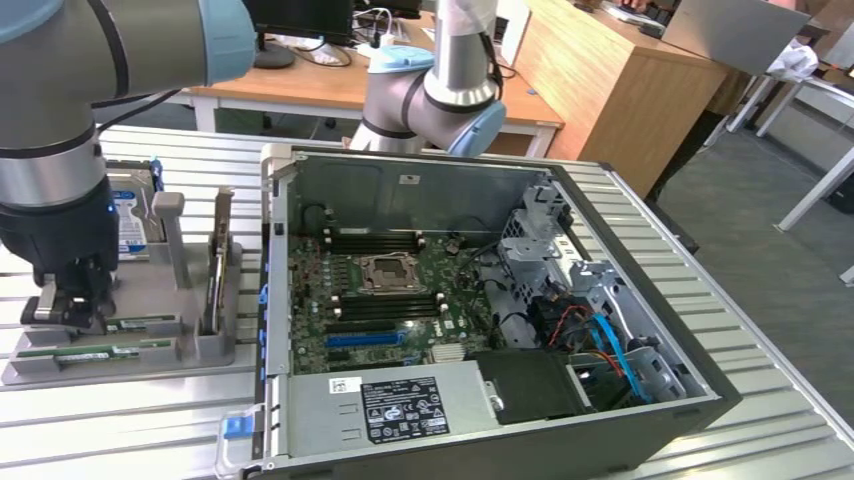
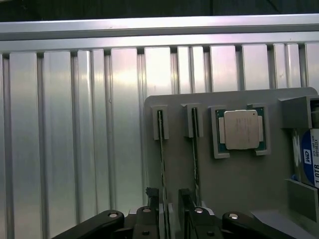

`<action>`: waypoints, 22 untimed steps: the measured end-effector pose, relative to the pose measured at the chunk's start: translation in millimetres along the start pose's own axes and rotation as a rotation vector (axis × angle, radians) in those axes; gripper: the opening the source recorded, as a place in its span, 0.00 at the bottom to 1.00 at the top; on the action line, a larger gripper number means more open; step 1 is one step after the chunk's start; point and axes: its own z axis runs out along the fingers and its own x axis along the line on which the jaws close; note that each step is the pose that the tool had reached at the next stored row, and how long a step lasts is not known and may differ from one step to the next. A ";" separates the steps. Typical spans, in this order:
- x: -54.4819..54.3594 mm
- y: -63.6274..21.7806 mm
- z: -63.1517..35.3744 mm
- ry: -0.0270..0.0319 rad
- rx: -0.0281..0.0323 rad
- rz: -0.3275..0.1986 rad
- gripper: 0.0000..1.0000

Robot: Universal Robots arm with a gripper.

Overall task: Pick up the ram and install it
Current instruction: 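Pick up the ram and move it above insertion slot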

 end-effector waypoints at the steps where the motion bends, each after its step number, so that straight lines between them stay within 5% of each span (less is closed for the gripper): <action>1: 0.2 0.0 0.8 -0.0001 0.0001 -0.001 0.30; 22: 0.8 -0.3 9.7 0.0010 -0.0005 -0.025 0.30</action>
